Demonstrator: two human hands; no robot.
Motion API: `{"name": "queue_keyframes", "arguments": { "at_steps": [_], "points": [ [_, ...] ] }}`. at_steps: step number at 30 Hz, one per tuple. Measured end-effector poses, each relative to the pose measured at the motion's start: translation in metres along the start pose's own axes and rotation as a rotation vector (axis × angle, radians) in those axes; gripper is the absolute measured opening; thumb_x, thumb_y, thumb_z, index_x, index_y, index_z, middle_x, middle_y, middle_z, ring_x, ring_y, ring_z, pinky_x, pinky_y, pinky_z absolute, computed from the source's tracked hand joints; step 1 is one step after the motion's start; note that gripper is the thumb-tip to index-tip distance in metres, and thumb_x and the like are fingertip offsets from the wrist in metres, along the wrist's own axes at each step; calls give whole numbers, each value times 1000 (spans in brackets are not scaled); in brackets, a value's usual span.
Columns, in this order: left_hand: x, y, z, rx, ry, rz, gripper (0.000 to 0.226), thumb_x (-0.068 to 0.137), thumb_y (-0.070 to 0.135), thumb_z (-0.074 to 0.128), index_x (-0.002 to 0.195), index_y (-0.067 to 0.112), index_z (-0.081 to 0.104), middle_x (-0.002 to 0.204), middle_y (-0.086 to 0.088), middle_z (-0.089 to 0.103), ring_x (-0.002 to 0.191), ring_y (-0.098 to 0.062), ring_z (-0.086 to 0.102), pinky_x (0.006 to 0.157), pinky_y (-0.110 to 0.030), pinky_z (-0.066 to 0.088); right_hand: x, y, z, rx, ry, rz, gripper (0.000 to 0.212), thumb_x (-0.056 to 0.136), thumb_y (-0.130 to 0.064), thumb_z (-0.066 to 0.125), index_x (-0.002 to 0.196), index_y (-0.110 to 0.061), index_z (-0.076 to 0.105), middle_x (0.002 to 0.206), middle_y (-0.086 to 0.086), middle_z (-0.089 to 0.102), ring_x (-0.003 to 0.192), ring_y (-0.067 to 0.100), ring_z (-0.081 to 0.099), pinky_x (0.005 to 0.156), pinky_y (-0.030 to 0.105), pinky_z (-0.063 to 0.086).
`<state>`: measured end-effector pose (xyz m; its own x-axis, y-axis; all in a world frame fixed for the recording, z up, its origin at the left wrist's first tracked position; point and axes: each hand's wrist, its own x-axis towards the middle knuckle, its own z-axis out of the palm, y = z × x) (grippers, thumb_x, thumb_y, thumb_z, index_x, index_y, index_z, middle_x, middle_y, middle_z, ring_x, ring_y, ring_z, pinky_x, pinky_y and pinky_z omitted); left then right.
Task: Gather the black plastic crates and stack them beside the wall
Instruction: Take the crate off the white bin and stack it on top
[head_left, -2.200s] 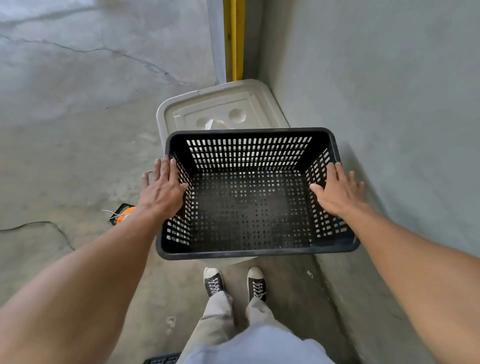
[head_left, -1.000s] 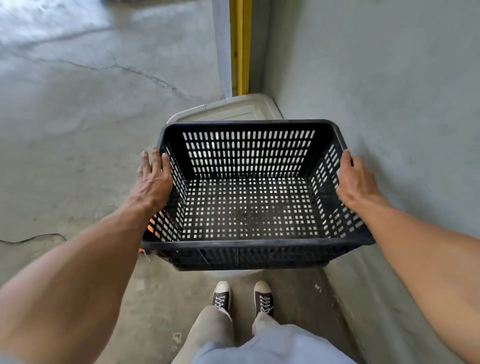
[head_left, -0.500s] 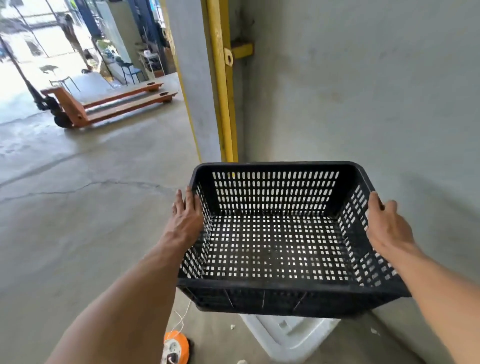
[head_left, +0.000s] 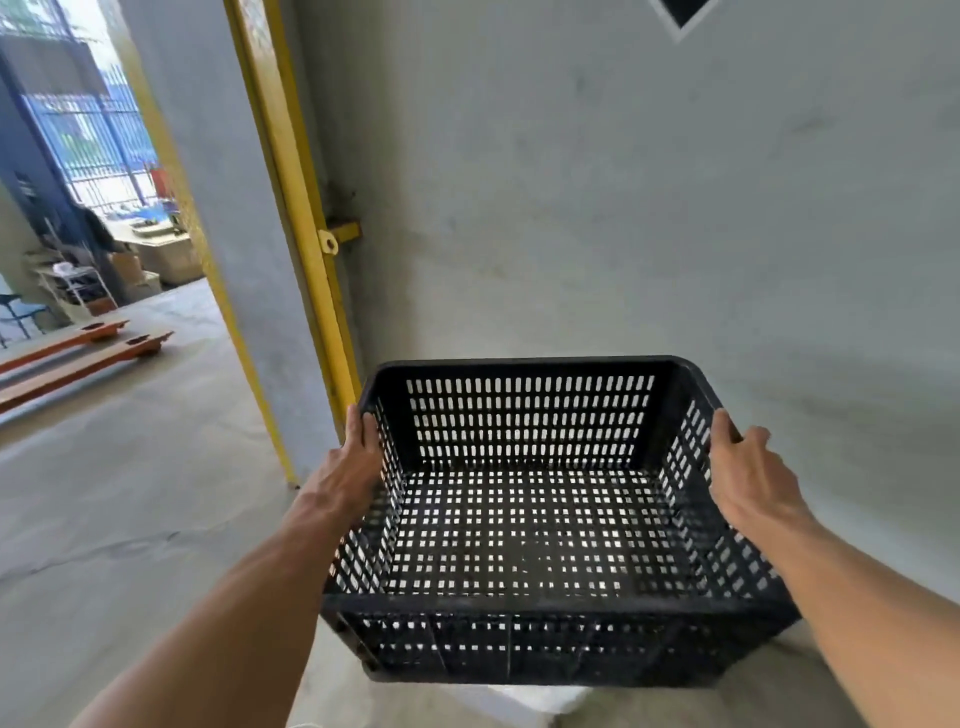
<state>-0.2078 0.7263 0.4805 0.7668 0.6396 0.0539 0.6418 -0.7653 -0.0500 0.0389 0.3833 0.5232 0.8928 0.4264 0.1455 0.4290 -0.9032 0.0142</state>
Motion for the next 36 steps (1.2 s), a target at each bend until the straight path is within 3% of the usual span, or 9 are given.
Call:
{"name": "queue_keyframes", "arguments": {
  "at_steps": [5,9,13,21,27,32,36],
  "points": [
    [-65,-6,-52,34,116,57,82,90,-6,49,153,1,-4,160,-20,-16,70,-31,65,67,-39,58,-95,21,-47,41,69,73,72,90,5,53,150,-8,15,106,24,41,49,21,49,46,33,43],
    [-113,-17,-105,56,184,131,83,89,-8,48,153,1,-4,160,-18,-16,69,-30,65,61,-36,58,-155,28,-95,66,137,117,71,89,6,52,149,-9,16,98,19,36,54,23,57,44,34,49],
    [-159,-27,-156,59,271,167,83,87,-11,48,152,-2,-2,159,-23,-13,82,-37,68,71,-38,57,-211,29,-142,63,216,182,73,89,3,54,150,-9,16,101,19,38,53,23,52,42,30,38],
    [-247,-74,-217,-28,373,275,75,91,-13,40,152,-4,-3,158,-24,-16,75,-37,68,70,-43,60,-324,6,-229,23,372,275,74,89,4,52,151,-13,15,113,22,42,60,27,55,50,36,44],
    [-294,-107,-265,-33,469,336,71,91,-9,43,151,-5,4,159,-26,-9,76,-38,68,72,-45,59,-393,-8,-275,23,466,347,71,89,1,55,149,-14,20,107,19,43,58,26,53,53,38,49],
    [-316,-99,-310,-76,581,387,75,88,-10,46,149,-6,3,158,-25,-11,74,-46,66,70,-49,58,-444,8,-319,14,580,412,69,90,-2,57,148,-13,22,107,19,44,59,26,52,56,40,52],
    [-328,-66,-337,-65,662,442,80,87,-9,50,150,-4,1,159,-25,-10,75,-43,66,70,-45,56,-482,36,-350,-42,610,492,65,89,-2,58,145,-13,26,104,18,44,65,29,56,63,44,56]
  ]
}}
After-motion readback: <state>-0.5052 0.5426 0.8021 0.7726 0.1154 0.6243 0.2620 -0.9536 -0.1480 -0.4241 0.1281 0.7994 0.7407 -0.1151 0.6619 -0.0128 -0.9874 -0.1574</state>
